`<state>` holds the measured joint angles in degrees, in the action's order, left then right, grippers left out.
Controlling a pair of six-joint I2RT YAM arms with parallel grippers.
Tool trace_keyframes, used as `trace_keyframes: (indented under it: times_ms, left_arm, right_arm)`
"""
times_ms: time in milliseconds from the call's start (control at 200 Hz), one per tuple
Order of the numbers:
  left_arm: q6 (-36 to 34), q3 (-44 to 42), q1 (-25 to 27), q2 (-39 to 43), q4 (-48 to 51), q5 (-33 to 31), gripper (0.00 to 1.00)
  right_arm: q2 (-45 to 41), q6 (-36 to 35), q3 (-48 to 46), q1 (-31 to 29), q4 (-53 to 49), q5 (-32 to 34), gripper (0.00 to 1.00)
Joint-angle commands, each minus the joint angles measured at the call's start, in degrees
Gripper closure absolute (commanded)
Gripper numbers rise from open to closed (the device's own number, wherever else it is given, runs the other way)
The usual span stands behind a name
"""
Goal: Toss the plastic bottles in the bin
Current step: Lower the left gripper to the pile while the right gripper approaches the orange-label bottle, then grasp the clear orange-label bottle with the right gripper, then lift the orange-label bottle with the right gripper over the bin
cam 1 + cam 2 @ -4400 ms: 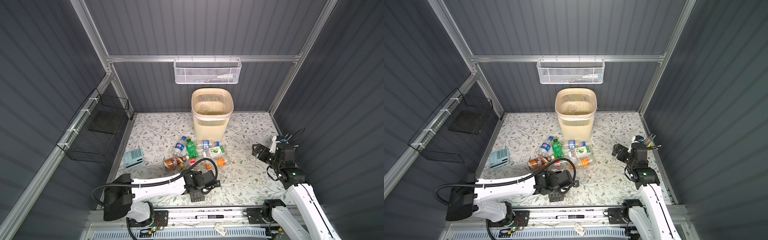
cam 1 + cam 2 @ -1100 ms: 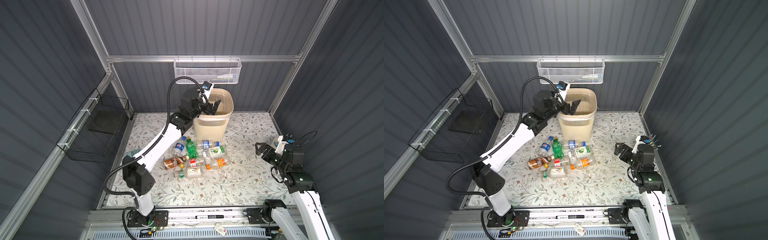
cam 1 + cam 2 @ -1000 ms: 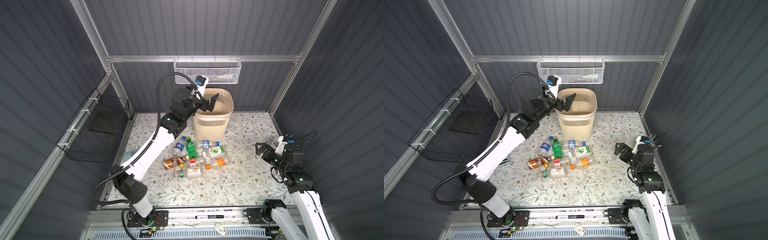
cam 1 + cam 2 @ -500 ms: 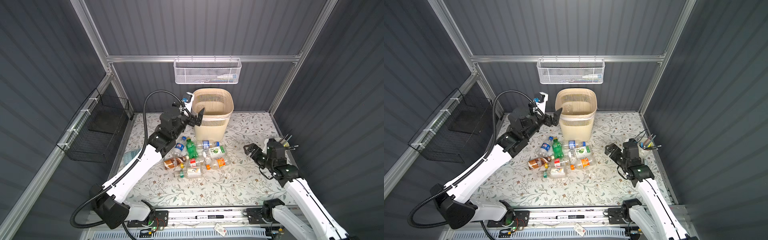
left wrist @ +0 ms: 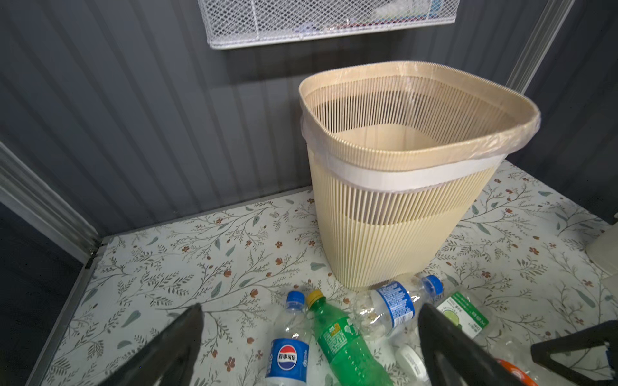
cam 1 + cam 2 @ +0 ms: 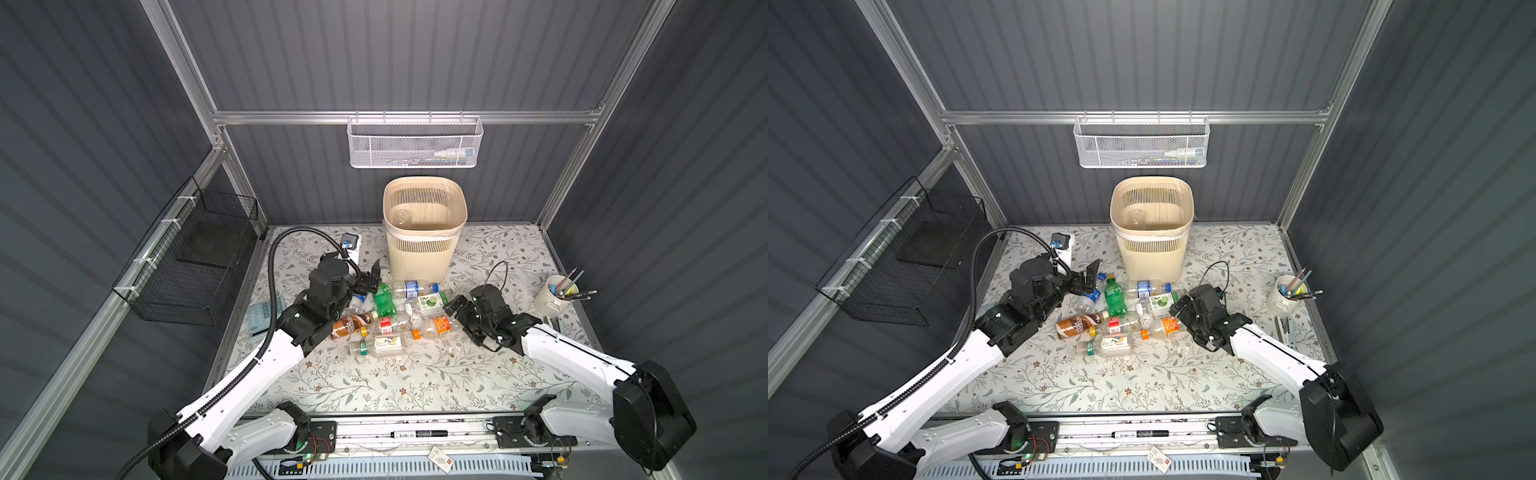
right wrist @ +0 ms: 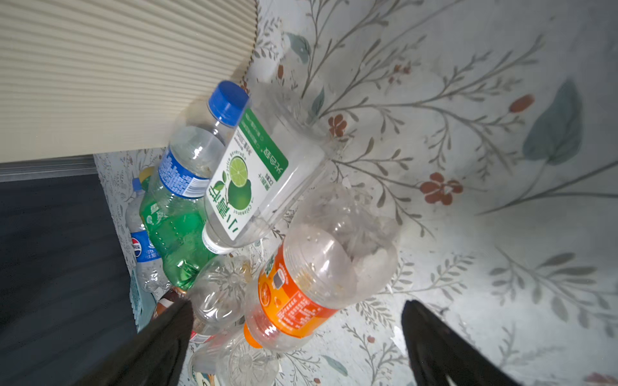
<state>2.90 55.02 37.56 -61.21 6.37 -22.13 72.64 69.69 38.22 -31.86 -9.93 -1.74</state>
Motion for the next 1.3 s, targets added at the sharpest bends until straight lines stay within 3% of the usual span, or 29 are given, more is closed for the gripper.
trace_keyframes:
  times_ms: [0,500,1051,1296]
  left_arm:
    - [2.73,-2.01,-0.04,1.94,2.39,-2.37,0.0]
    - [2.98,-5.08,-0.03,2.66,8.6,-1.82,0.0]
    - [3.61,-5.88,-0.03,3.55,10.15,-2.04,0.0]
    - [3.61,-6.82,-0.03,4.3,10.83,-2.24,0.0]
  right_arm:
    - [2.21,4.31,1.38,-1.58,1.58,0.97,0.01]
    - [13.14,5.4,3.58,-2.02,4.05,1.22,0.04]
    - [12.8,-2.71,-0.55,1.15,3.37,-0.96,0.41]
    - [3.61,-8.28,-1.27,1.38,2.37,1.42,0.53]
